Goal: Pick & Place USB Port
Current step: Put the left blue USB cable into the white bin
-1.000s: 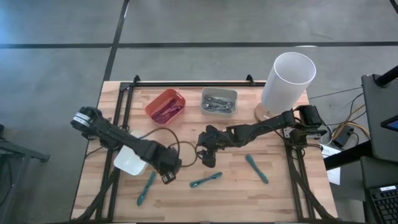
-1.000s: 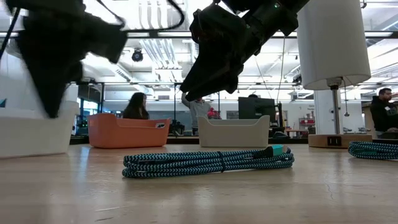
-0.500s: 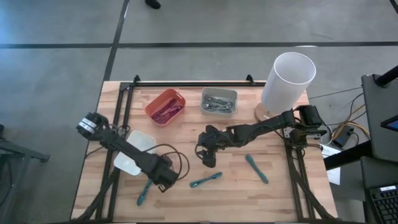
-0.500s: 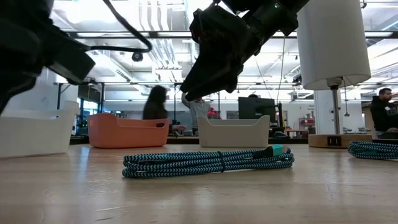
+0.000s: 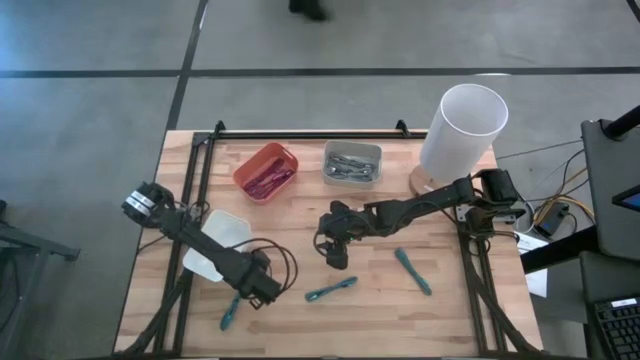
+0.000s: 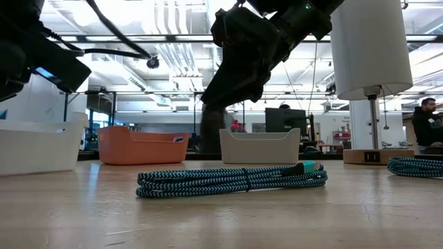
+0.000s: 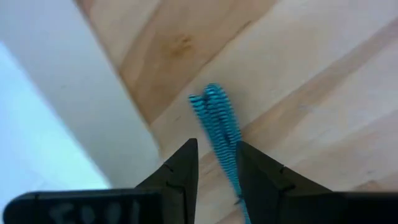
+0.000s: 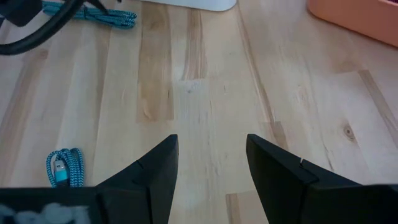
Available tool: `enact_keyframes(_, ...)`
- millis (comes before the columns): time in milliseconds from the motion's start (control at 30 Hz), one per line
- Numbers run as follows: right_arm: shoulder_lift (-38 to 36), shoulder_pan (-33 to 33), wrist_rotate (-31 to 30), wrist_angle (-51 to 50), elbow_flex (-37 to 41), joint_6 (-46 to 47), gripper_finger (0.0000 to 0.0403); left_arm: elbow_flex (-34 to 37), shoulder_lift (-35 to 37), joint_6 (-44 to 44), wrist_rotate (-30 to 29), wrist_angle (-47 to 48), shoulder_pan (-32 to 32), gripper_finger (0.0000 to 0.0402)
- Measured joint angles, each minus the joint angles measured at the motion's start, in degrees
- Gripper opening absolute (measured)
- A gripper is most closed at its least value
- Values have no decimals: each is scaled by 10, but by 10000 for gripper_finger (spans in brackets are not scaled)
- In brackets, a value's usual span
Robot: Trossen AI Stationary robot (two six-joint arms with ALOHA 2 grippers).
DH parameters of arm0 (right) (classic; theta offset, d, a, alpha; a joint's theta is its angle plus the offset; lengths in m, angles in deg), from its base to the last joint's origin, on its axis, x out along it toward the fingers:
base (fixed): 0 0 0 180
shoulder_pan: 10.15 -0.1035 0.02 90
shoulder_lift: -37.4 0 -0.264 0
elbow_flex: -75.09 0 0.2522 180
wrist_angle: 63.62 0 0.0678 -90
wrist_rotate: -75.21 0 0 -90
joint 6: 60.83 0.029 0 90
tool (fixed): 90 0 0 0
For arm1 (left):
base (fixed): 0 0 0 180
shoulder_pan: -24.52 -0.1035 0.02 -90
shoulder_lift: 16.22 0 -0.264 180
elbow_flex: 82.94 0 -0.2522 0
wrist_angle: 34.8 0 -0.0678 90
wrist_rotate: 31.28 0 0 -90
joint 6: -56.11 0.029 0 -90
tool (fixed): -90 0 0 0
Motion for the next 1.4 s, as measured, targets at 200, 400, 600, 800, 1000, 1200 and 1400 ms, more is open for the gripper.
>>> enact_keyframes(200,0,0,0,0,0,-4,187,0,-4,-23,0,-12,7,99)
enact_keyframes(400,0,0,0,0,0,-1,187,3,-23,-26,0,-12,16,99)
enact_keyframes(600,0,0,0,0,1,8,187,3,-46,-26,0,-14,16,99)
enact_keyframes(800,0,0,0,0,2,18,187,1,-61,-16,7,-14,16,98)
enact_keyframes(1000,0,0,0,0,3,18,187,3,-55,-6,7,-18,16,55)
enact_keyframes(1200,0,-2,0,1,4,23,187,3,-49,10,-7,-18,16,10)
enact_keyframes(1400,0,-4,0,1,13,33,187,-26,-48,44,-43,-21,13,9)
